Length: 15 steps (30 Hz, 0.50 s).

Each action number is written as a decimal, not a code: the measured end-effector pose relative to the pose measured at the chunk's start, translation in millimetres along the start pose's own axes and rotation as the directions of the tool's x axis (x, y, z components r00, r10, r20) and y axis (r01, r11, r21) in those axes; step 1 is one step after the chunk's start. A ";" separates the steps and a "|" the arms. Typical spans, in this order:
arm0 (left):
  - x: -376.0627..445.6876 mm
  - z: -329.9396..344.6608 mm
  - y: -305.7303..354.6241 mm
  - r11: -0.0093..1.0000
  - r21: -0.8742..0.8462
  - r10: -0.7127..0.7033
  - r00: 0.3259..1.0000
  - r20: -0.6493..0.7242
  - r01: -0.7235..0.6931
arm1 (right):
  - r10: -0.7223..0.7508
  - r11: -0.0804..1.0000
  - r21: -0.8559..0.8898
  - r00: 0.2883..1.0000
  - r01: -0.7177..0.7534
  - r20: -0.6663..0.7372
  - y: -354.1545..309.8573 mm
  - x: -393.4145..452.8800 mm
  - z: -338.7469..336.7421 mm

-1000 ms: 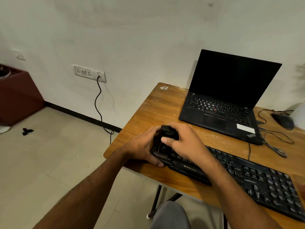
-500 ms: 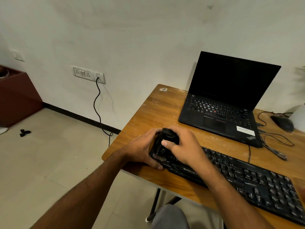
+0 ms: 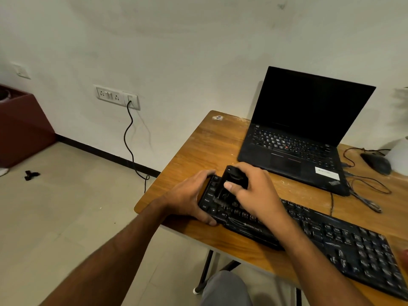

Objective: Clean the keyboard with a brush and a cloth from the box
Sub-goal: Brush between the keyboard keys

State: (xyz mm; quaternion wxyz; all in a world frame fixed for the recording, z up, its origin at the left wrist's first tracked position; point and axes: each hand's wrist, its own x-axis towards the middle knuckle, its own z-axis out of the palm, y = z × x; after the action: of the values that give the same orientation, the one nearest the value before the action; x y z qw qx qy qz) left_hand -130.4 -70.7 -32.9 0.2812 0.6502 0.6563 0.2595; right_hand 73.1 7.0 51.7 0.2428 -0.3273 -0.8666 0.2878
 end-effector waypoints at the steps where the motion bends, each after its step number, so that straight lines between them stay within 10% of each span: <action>1: -0.5 -0.3 0.2 1.000 -0.005 -0.008 1.000 0.004 0.008 | 0.005 1.000 -0.010 0.999 -0.005 -0.041 2.7 1.5 2.6; 10: -2.1 -1.7 4.5 0.998 0.022 -0.052 0.999 0.015 0.052 | -0.001 0.999 0.043 0.998 -0.002 0.063 1.7 -17.5 0.3; 15: 4.3 -5.8 21.9 0.990 0.124 -0.085 0.988 0.133 0.069 | 0.109 0.973 0.218 0.984 -0.076 -0.140 5.6 0.8 -29.6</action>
State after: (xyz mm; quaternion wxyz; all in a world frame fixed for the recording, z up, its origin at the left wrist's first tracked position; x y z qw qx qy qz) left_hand -118.9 -65.8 -13.5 0.2964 0.6563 0.6742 0.1636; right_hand 93.0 21.1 69.4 0.3274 -0.3606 -0.7940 0.3637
